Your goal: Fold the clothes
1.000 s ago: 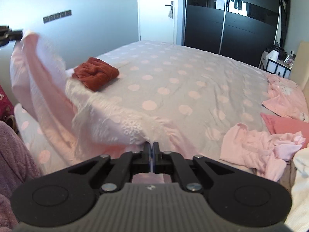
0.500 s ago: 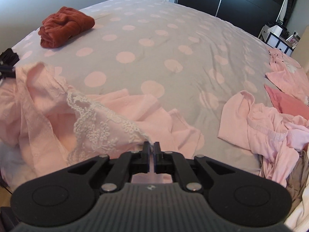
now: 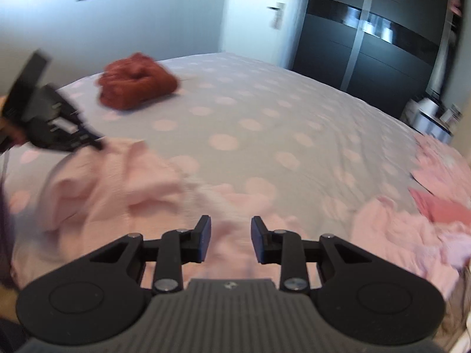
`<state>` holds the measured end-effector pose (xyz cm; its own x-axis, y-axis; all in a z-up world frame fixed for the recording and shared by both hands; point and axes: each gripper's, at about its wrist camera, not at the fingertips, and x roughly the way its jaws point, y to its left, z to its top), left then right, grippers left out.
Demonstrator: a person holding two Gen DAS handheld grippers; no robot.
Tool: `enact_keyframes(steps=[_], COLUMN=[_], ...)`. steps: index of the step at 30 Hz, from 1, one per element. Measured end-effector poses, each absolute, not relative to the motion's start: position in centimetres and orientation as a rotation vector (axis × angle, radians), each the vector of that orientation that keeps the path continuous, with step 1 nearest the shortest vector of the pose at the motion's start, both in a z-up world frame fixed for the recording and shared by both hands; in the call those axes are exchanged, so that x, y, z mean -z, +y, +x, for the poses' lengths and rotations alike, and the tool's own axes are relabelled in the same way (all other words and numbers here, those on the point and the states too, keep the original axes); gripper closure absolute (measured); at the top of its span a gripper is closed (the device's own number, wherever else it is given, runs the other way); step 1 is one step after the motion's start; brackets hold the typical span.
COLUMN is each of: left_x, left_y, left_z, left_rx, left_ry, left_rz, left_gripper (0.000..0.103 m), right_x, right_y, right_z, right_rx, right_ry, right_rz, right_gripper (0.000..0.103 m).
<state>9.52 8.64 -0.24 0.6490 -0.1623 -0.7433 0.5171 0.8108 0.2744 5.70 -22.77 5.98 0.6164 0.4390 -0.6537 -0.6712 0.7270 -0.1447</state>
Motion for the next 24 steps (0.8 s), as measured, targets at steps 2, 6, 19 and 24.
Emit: enact_keyframes(steps=[2, 6, 19, 24], left_x=[0.1, 0.2, 1.2, 1.9], left_y=[8.6, 8.4, 7.9, 7.9], left_z=[9.4, 9.3, 9.3, 9.6], left_rx=[0.406, 0.398, 0.420, 0.417], left_ry=[0.774, 0.768, 0.786, 0.805], left_rz=[0.493, 0.503, 0.507, 0.521], left_gripper=[0.100, 0.099, 0.099, 0.099], right_x=[-4.6, -1.1, 5.9, 7.5], right_y=[-21.2, -19.1, -16.8, -16.9], right_z=[5.0, 4.6, 7.8, 9.4], right_rx=[-0.693, -0.739, -0.699, -0.705], right_ry=[0.665, 0.760, 0.900, 0.930], right_rz=[-0.465, -0.540, -0.629, -0.612], right_gripper=[0.056, 0.058, 0.075, 0.082])
